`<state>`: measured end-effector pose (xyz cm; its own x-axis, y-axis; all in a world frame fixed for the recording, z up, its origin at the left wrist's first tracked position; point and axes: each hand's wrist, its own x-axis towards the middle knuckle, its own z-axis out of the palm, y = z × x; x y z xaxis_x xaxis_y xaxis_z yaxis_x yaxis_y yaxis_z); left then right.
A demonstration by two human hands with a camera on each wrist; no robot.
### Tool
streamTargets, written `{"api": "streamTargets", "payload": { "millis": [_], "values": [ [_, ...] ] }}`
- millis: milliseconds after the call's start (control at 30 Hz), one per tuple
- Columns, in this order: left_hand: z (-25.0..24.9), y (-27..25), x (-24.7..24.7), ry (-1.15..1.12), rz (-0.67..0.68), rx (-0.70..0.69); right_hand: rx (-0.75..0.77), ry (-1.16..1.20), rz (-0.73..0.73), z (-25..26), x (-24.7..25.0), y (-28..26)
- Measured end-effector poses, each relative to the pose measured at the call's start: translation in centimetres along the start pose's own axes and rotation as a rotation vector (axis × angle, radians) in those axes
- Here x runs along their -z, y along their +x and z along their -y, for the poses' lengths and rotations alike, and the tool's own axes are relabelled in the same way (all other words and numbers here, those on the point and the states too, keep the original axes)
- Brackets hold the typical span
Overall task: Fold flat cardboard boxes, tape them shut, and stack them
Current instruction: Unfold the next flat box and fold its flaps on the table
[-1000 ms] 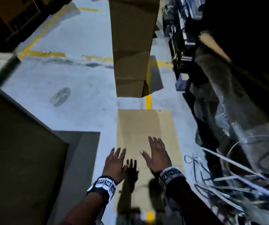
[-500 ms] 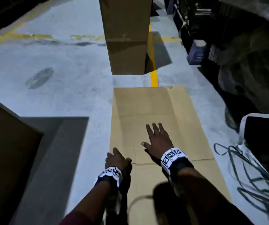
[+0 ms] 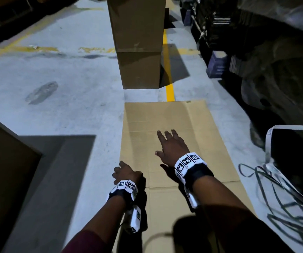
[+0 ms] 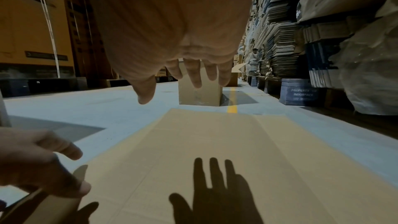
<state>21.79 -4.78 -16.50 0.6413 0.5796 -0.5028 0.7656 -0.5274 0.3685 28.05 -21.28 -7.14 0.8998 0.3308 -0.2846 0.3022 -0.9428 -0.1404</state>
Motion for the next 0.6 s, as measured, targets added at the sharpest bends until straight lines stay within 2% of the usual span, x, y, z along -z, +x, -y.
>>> {"api": "streamTargets", "payload": {
  "millis": [100,200,267,333,433,500,600],
  "values": [
    [-0.2,1.0,0.9,-0.245,-0.019,0.041,-0.003,-0.017,-0.011,-0.1,0.3,0.1],
    [-0.5,1.0,1.4,-0.438,0.098,-0.016,-0.011,-0.002,-0.013,0.0,0.6,0.4],
    [-1.3,0.2,1.5,-0.454,0.095,-0.127,-0.016,0.065,-0.021,0.3,1.3,0.4],
    [-2.4,-1.4,2.3,-0.366,0.048,-0.272,-0.005,0.184,-0.049,0.7,2.4,-0.3],
    [-4.8,-5.2,6.3,-0.224,0.016,-0.414,0.022,0.303,-0.109,1.2,6.3,-3.2],
    [-7.0,-8.3,11.6,-0.182,0.003,-0.486,0.012,0.307,-0.144,1.6,12.3,-5.5],
    [-10.9,-13.8,22.5,-0.093,-0.006,-0.617,0.019,0.211,-0.229,2.8,25.5,-8.4]
  ]
}}
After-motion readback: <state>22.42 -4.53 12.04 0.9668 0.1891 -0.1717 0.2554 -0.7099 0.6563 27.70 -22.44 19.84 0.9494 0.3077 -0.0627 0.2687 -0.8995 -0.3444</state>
